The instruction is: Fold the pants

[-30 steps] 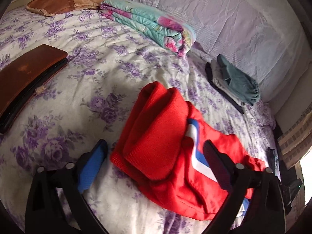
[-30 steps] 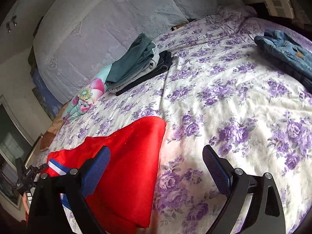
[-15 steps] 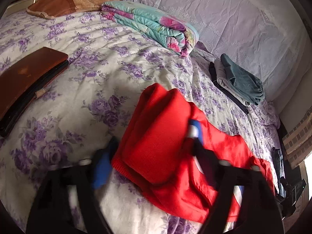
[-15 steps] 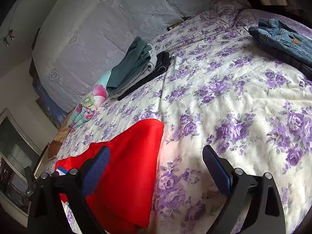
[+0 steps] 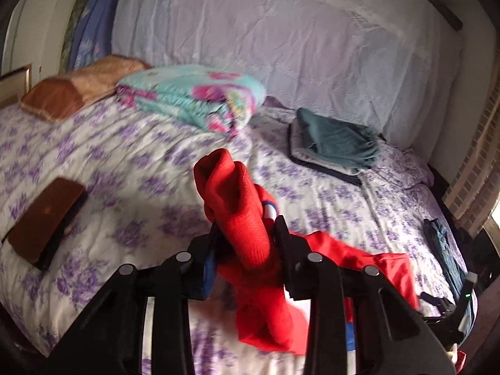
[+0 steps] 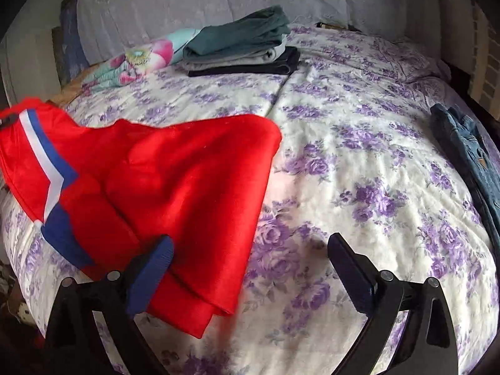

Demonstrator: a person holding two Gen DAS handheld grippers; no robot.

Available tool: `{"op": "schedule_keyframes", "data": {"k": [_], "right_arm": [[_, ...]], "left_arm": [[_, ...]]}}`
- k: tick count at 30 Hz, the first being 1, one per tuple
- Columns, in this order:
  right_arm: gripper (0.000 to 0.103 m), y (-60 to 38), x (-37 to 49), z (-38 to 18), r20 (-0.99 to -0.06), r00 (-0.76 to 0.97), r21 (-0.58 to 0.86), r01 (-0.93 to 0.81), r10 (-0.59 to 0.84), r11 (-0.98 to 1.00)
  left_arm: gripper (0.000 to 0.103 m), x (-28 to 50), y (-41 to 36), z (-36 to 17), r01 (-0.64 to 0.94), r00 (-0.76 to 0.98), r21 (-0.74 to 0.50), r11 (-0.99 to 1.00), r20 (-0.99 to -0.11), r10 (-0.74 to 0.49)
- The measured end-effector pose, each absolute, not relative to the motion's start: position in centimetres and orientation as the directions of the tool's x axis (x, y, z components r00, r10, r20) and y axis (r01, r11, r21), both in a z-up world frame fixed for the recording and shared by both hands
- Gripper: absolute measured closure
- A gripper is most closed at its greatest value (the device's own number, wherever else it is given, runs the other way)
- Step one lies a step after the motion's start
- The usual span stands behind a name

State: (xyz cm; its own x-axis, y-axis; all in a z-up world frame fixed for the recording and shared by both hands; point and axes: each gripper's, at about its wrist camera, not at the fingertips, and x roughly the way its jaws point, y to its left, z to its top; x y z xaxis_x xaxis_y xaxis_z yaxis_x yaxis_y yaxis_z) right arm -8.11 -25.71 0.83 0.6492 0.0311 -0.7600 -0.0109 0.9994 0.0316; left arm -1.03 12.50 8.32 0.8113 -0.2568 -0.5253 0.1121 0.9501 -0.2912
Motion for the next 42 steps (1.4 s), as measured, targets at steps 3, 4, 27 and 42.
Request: {"op": "schedule_keyframes", "data": {"k": [3, 4, 27, 42], "right_arm": [[0.004, -28.8, -9.5, 2.4, -0.664, 0.741, 0.186, 0.03, 0.104, 0.982], [0.004, -30.8, -10.0, 2.4, -0.63, 0.766, 0.282, 0.073, 0.127, 0.957], [0.004, -38.1, -11.8, 0.8, -0.468, 0.855, 0.641, 0.152, 0.225, 0.752], [0.004, -36.7, -11.6, 1.5, -0.496, 0.853, 0.554, 0.163, 0.166, 0.817]], "left_arm": [[0.074, -1.9, 8.2, 10.7, 0.192, 0.829, -0.212, 0.958, -0.489, -0.273], [0.078, -2.3, 6.6, 11.3, 0.228, 0.831, -0.185, 0.956, -0.474, -0.29], [0.094, -7.6, -17.6, 8.1, 0.683, 0.627, -0.006, 0.73, -0.507, -0.591], [0.006, -8.7, -8.5, 7.0, 0.554, 0.728, -0.004, 0.833, -0.484, -0.486]]}}
